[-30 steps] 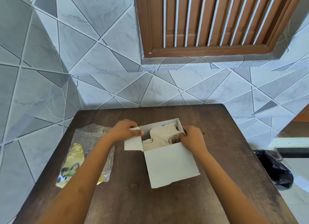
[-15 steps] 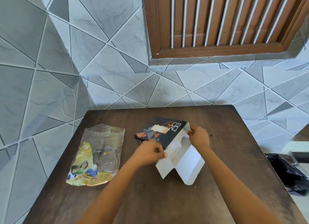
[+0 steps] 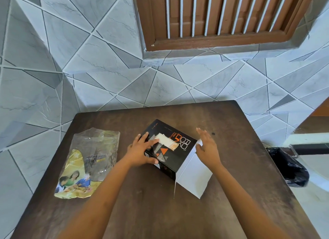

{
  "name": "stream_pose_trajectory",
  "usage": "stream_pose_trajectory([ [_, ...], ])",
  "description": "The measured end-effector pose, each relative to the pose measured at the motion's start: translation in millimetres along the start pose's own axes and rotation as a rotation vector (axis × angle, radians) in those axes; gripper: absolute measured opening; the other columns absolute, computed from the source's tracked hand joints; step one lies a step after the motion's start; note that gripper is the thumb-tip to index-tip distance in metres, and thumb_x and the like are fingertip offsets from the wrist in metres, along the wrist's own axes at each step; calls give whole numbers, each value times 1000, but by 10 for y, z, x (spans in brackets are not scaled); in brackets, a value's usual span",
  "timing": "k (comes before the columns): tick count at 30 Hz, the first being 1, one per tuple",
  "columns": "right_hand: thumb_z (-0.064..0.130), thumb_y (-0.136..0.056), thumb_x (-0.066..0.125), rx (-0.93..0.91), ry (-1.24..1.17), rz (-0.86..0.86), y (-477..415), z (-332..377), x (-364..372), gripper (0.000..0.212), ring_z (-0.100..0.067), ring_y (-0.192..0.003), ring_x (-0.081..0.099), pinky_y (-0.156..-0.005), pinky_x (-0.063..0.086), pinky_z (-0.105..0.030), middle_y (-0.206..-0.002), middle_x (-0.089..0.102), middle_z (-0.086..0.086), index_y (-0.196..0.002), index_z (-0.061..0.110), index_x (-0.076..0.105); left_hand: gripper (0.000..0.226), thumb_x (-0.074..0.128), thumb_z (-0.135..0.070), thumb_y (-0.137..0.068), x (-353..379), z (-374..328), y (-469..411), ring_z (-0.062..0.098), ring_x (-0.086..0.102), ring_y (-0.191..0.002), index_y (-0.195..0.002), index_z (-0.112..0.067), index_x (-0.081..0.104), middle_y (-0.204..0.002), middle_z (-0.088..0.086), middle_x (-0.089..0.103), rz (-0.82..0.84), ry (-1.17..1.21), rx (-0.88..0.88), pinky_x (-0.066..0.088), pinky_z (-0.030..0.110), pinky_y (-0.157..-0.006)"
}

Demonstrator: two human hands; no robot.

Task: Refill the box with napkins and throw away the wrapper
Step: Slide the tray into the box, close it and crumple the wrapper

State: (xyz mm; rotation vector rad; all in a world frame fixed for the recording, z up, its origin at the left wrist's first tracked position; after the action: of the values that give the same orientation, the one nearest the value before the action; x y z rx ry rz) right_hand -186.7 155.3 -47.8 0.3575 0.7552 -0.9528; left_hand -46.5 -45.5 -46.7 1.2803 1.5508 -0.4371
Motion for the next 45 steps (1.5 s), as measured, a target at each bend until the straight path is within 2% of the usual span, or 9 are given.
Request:
stream_pose_trajectory([
  [6, 55, -92, 28, 29, 322, 210, -180, 59, 147, 63, -25, -144, 19, -117, 11, -45, -154, 27, -5, -144, 18, 26, 87, 78, -44, -64, 31, -39, 11, 25, -8, -145, -138, -43, 31, -159, 3, -1, -114, 61, -104, 28, 54, -109],
  [11, 67, -83, 35, 41, 350, 302, -291, 102, 171, 83, -28, -139, 29, -113, 23, -49, -154, 26, -7, -146, 17, 16, 86, 69, -61, -65, 69, -107, 135, 35, 13, -139, -138, -43, 29, -156, 12, 13, -226, -104, -236, 35, 54, -102],
  [15, 47, -69, 73, -12, -44, 546, -121, 199, 238, 104, -24, -139, 28, -112, 25, -41, -153, 24, -3, -146, 24, 6, 85, 61, -69, -67, 74, -122, 171, 36, 27, -130, -139, -41, 26, -151, 15, 24, -246, -236, -271, 36, 53, -99],
  [19, 33, -67, 80, 16, 9, 722, 31, 40, 340, 126, -21, -145, 9, -116, 14, -37, -158, 1, 0, -144, 21, -18, 78, 63, -63, -69, -20, -104, 138, 29, 31, -128, -137, -42, 31, -140, 8, 34, -246, -320, -201, 30, 52, -102],
  [23, 31, -69, 79, 16, 136, 770, 12, -49, 347, 127, -22, -145, 9, -115, 14, -33, -158, 2, -3, -143, 18, -24, 76, 73, -43, -70, -52, -34, 75, 29, 22, -135, -137, -38, 37, -149, 9, 25, -173, -124, -141, 36, 49, -102],
  [29, 25, -78, 67, -201, 477, 516, -120, 41, 266, 100, -30, -114, 54, -98, 39, -42, -138, 49, -14, -148, 18, -4, 76, 69, -47, -73, -114, -31, 62, 29, 31, -133, -139, -39, 32, -152, 5, 28, -169, -279, -121, 42, 45, -98],
  [34, 28, -82, 65, -145, 301, 244, -278, 70, 207, 63, -22, -116, 57, -95, 43, -40, -131, 59, 2, -138, 24, 36, 76, 71, -46, -71, -148, 64, 86, 24, 38, -128, -137, -37, 36, -151, -3, 33, -189, -206, -112, 43, 40, -98],
  [41, 1, -81, 64, 109, -433, 301, -354, -73, 424, 28, -24, -100, 63, -98, 47, -37, -112, 67, -13, -108, 5, 64, 74, 67, -47, -76, -105, 29, 65, 25, 40, -127, -140, -36, 31, -152, -1, 32, -161, -269, -166, 45, 40, -98],
  [45, 23, -79, 70, 168, -282, 43, -361, -253, 321, 36, -22, -112, 56, -96, 45, -36, -118, 64, -4, -113, 15, 62, 72, 65, -49, -77, -82, 48, 98, 23, 39, -128, -140, -37, 31, -152, -2, 31, -196, -241, -183, 47, 41, -95],
])
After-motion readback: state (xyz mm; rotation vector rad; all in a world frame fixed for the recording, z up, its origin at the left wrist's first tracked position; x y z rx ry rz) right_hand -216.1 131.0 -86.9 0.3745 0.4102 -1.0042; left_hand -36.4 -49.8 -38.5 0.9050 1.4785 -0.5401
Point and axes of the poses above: each hand's wrist, its own y-axis away from the middle knuckle, its own x-axis out of the palm, z = x × y, the point moved 7 cm from there along -y, towards the middle knuckle
